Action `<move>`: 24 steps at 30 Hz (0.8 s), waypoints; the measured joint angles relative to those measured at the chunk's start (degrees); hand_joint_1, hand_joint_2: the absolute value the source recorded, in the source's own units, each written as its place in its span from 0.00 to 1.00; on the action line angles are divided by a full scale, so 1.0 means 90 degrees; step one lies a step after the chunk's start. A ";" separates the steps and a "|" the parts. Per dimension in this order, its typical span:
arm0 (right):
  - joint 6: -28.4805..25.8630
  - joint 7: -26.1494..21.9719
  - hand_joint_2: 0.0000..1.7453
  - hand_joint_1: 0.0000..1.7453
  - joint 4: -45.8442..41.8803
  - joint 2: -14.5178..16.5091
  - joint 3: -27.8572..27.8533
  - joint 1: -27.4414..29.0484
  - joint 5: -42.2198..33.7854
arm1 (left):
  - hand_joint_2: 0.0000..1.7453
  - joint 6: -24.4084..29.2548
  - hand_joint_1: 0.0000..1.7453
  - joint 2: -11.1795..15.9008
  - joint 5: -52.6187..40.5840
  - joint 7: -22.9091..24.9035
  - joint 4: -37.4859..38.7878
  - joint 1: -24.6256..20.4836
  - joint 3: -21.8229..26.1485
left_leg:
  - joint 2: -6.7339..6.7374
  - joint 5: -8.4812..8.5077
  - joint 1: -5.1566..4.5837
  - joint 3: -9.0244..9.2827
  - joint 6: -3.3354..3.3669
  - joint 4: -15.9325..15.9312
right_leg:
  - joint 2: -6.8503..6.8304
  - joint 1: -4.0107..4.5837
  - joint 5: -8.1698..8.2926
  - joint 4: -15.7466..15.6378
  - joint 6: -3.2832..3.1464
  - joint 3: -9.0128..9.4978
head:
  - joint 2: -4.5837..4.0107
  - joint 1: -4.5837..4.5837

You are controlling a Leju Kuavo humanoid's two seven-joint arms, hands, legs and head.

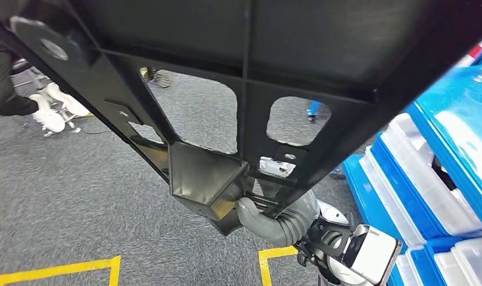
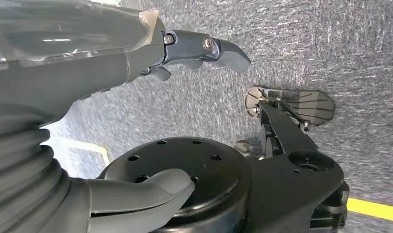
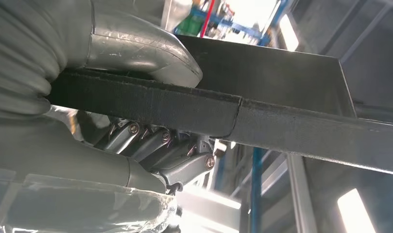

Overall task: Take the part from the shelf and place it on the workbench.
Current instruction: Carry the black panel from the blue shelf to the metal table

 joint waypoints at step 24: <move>0.0018 0.0004 1.00 1.00 0.0011 0.0110 -0.0008 -0.0030 0.0010 | 1.00 -0.0005 0.00 0.0043 0.0000 -0.0015 -0.0010 -0.0017 0.0046 | 0.0718 0.0015 -0.0052 0.0004 0.0064 -0.0049 | -0.0382 0.0102 -0.0375 0.0328 -0.0276 0.0049 | 0.0000 -0.0058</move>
